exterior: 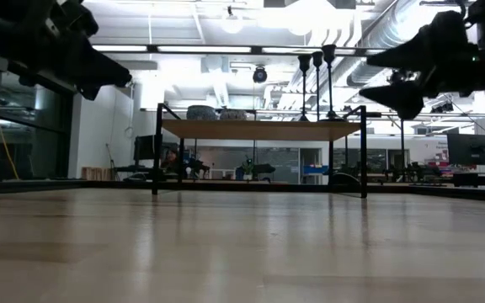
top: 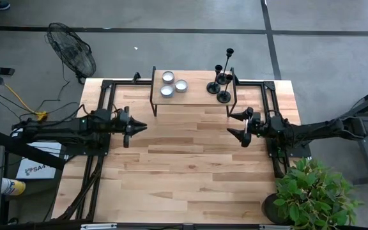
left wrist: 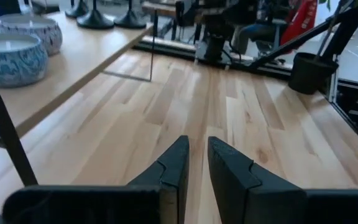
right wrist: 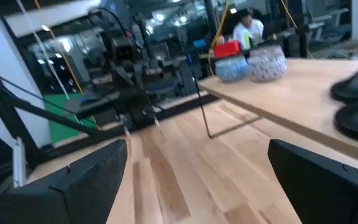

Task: Pick & Place candle stick holders
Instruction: Return to Home Position

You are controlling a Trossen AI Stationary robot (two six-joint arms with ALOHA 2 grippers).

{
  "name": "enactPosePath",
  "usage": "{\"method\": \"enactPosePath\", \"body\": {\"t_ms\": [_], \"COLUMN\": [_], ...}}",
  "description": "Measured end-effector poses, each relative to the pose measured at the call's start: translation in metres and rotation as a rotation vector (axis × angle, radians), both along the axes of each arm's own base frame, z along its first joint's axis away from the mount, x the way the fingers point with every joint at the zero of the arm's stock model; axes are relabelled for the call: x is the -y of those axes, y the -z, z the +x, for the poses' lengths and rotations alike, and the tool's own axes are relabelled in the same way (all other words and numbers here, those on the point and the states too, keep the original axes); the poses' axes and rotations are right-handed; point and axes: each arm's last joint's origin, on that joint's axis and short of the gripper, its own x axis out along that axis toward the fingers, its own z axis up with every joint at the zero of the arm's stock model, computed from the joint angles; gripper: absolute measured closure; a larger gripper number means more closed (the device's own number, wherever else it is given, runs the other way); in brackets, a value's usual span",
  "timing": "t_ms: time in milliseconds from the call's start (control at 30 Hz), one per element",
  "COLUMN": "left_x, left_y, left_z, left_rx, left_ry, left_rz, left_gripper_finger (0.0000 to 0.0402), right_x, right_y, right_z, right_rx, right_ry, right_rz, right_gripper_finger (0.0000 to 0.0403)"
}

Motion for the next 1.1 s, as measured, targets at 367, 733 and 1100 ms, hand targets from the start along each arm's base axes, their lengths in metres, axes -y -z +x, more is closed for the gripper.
{"method": "enactPosePath", "body": {"t_ms": [367, 733, 1100], "left_x": [0.002, 0.001, -0.001], "left_y": [0.040, 0.045, 0.053], "left_z": [-0.008, -0.017, -0.020], "left_rx": [0.102, 0.155, 0.083], "left_ry": [0.007, -0.044, -0.115], "left_rz": [0.024, 0.028, 0.050], "left_gripper_finger": [0.0344, 0.0344, 0.0344], "right_x": [0.001, 0.002, 0.002], "right_y": [0.004, 0.007, 0.016], "right_z": [-0.002, -0.012, -0.017], "right_rx": [-0.070, -0.108, -0.196], "right_ry": [0.005, 0.067, 0.086], "right_rz": [-0.012, 0.007, 0.006], "right_gripper_finger": [0.0017, 0.0017, 0.0017]}}
